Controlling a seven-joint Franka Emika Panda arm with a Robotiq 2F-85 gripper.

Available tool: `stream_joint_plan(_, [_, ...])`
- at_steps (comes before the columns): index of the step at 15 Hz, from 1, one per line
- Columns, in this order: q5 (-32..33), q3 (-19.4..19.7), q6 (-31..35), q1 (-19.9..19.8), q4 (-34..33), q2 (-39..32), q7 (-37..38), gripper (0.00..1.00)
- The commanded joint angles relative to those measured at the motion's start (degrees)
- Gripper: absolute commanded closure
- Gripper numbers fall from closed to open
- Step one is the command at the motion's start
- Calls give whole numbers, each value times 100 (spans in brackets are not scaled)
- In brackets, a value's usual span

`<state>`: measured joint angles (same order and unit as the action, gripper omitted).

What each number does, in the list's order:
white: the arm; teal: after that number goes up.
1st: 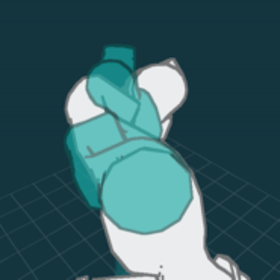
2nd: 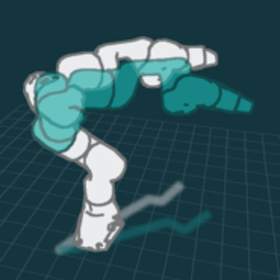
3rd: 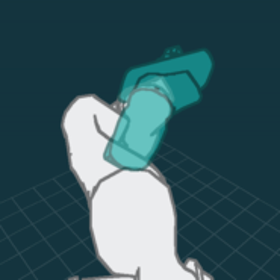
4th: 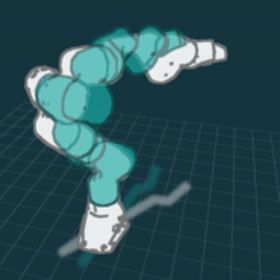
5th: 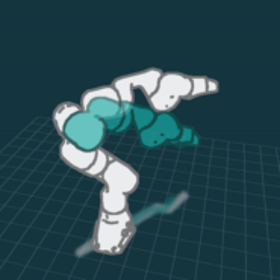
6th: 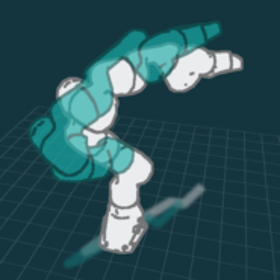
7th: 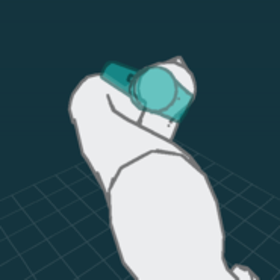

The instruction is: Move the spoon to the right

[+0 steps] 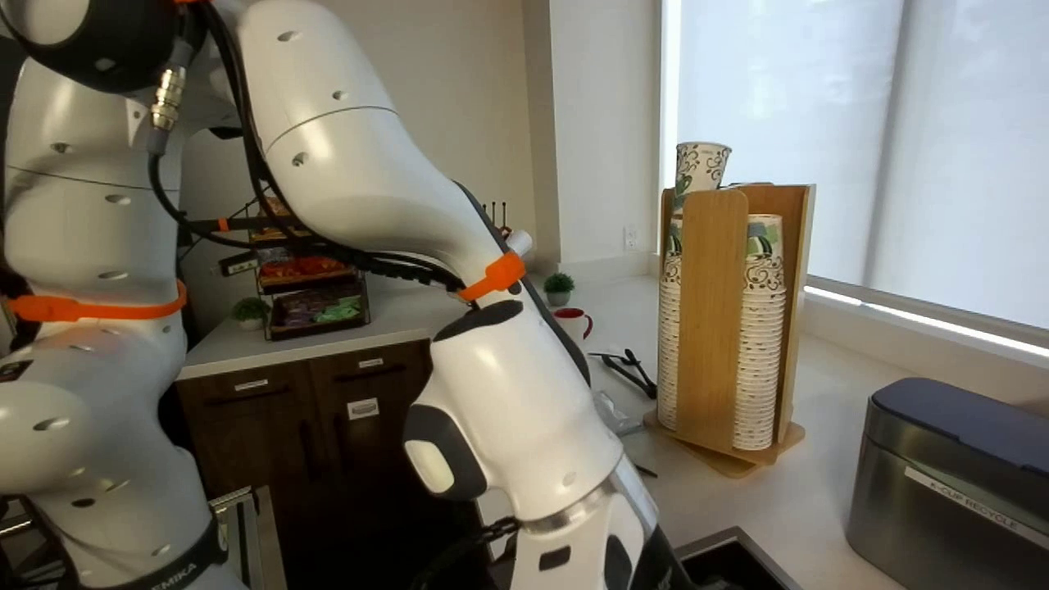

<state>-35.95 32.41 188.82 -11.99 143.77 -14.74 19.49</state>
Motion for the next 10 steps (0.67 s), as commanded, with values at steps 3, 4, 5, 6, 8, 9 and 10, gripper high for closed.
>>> stream_joint_plan(3, [366, 950, -1475, 180, -979, -785, 70, 93])
stream_joint_plan(4, [489, 1124, -1710, 240, -1142, -953, 167, 93])
stream_joint_plan(5, [585, 1237, -2008, 234, -1363, -1121, 253, 93])
stream_joint_plan(6, [698, 1296, -2383, 202, -1576, -1250, 291, 93])
stream_joint_plan(8, [1182, 944, -3010, -286, -1984, -1307, 443, 93])
stream_joint_plan(9, [1254, 813, -3229, -404, -2195, -1401, 451, 93])
stream_joint_plan(10, [1345, 689, -3374, -540, -2326, -1423, 467, 93])
